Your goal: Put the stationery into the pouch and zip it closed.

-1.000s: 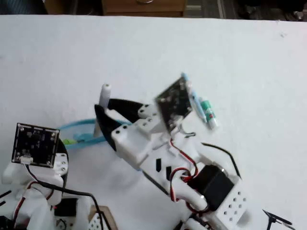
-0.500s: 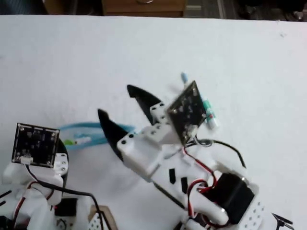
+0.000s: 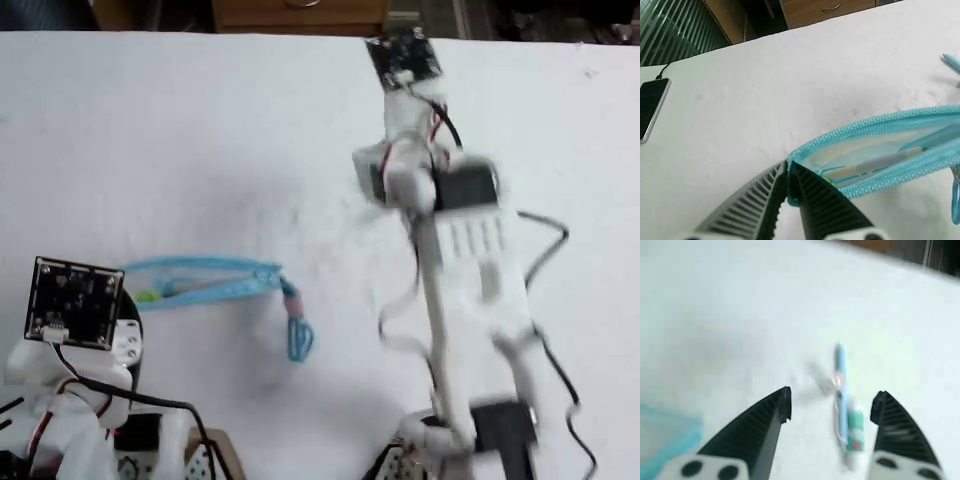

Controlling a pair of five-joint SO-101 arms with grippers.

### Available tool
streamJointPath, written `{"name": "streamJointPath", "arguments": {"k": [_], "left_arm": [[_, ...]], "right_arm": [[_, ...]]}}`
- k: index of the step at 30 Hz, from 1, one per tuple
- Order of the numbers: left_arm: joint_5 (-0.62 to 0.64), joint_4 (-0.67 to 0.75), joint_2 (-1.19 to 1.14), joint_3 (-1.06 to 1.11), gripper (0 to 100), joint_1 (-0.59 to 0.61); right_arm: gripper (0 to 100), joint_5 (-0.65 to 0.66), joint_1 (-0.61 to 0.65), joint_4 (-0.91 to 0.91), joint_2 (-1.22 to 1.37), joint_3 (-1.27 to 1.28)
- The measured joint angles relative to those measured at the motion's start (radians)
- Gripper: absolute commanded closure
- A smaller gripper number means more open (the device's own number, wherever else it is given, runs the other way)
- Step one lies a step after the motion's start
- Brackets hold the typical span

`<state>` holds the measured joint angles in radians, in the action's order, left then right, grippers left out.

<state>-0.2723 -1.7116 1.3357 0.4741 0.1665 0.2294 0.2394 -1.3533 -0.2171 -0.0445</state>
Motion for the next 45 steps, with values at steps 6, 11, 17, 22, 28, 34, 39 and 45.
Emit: {"name": "streamJointPath", "arguments": {"k": [6,11,17,22,28,34,39,45], "left_arm": [[0.0,0.0,0.0,0.0,98,0.0],[0.0,0.0,0.0,0.0,98,0.0],[0.0,0.0,0.0,0.0,98,0.0],[0.0,0.0,0.0,0.0,98,0.0],[0.0,0.0,0.0,0.0,98,0.0],[0.0,0.0,0.0,0.0,98,0.0],[0.0,0.0,0.0,0.0,98,0.0],[0.0,0.0,0.0,0.0,98,0.0]], "right_arm": [[74.3,0.097,-0.08,-0.114,0.471,-0.319],[74.3,0.103,-0.074,-0.123,0.819,-0.598],[76.5,0.086,-0.086,-0.209,1.18,-0.922],[99.3,0.084,-0.089,-0.331,1.358,-1.195],[98.3,0.086,-0.081,-0.397,1.382,-1.479],[98.2,0.086,-0.066,-0.4,1.274,-1.498],[98.1,0.086,-0.014,-0.4,1.099,-1.324],[98.0,0.086,-0.021,-0.4,1.053,-1.103]]}}
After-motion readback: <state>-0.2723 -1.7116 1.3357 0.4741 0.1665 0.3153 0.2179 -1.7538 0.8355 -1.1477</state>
